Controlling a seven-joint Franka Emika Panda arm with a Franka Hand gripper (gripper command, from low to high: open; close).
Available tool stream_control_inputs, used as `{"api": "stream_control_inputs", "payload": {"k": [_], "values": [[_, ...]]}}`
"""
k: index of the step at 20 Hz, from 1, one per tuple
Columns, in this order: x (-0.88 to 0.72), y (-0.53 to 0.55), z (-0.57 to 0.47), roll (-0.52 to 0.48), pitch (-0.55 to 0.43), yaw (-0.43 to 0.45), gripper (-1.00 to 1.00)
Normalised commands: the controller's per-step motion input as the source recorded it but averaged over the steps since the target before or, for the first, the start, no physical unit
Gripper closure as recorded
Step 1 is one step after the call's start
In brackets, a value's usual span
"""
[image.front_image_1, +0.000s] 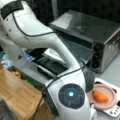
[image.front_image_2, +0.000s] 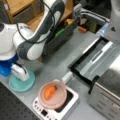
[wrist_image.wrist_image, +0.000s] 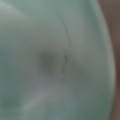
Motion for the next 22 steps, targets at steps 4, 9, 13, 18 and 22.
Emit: {"api": "stream_control_inputs", "payload": {"k": [4, 9, 13, 18, 22], "values": [[0.14, -0.12, -0.01, 0.085, 0.021, 0.081, -1.0], [0.1, -0.11, -0.01, 0.07, 0.016, 0.082, -1.0], [0.06, -0.13, -0.01, 0.059, 0.009, 0.088, -1.0], [0.02, -0.15, -0.01, 0.042, 0.002, 0.095, -1.0], [0.01, -0.13, -0.02, 0.029, -0.011, 0.105, 1.0]]}}
